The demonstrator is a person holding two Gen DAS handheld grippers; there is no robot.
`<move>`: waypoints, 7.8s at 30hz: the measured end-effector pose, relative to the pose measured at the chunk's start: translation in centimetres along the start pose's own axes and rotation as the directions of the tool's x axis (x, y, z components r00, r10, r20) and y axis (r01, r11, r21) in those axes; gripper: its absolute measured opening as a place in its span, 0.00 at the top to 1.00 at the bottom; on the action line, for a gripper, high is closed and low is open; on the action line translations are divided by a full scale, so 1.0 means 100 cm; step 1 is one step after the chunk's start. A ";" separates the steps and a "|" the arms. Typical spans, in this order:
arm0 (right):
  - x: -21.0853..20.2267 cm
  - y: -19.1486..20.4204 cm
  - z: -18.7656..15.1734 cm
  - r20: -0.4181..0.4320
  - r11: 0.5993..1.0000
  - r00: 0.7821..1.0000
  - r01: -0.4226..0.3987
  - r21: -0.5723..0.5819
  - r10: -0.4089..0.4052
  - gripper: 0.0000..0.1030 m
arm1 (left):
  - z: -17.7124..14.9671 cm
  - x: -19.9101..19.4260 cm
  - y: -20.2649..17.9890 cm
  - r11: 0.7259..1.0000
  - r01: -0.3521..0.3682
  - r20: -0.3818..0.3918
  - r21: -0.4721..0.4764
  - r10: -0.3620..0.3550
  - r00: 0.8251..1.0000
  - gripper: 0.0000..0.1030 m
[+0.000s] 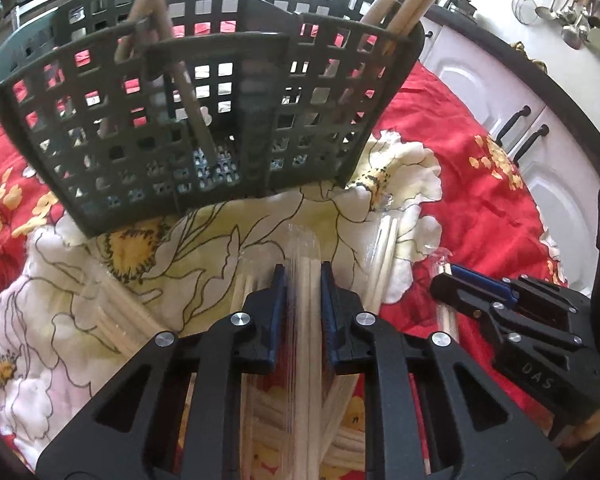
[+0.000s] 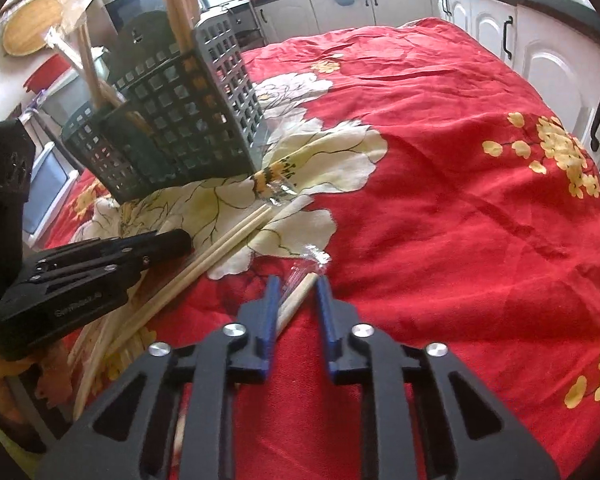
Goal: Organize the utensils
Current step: 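Lower the right gripper onto wrapped chopsticks and close it while the left gripper closes on another pair, then lift the held chopsticks with both grippers and carry them above the green basket, then open both grippers to drop the chopsticks into the basket, then withdraw both open grippers and move them toward the remaining chopsticks on the cloth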
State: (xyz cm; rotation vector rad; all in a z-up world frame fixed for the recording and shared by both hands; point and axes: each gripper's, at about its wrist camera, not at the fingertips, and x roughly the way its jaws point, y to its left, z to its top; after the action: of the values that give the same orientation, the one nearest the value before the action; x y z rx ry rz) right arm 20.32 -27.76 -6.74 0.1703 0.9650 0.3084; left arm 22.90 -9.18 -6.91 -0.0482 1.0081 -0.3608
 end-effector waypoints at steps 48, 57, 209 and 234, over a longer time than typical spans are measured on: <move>-0.139 0.092 0.033 0.306 0.945 0.898 -0.268 -0.188 0.316 0.95 | -0.008 -0.208 0.052 0.988 0.098 0.500 -0.116 -0.027 0.866 0.98; -0.149 0.098 0.042 0.356 0.943 0.877 -0.265 -0.201 0.322 0.95 | -0.009 -0.223 0.057 0.988 0.081 0.546 -0.131 0.003 0.838 0.98; -0.099 0.090 0.062 0.435 0.986 0.895 -0.027 -0.164 0.097 0.26 | -0.015 -0.191 0.083 0.964 -0.056 0.532 -0.261 0.192 0.825 0.10; -0.068 0.078 0.046 0.300 0.987 0.953 0.002 -0.161 0.048 0.26 | -0.037 -0.139 0.079 0.965 -0.047 0.380 -0.257 0.145 0.913 0.10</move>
State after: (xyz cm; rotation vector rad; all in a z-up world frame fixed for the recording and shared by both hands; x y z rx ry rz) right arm 19.08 -22.68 3.35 0.0788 0.6303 0.3681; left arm 15.27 3.11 0.83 -0.2823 0.6422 -0.1248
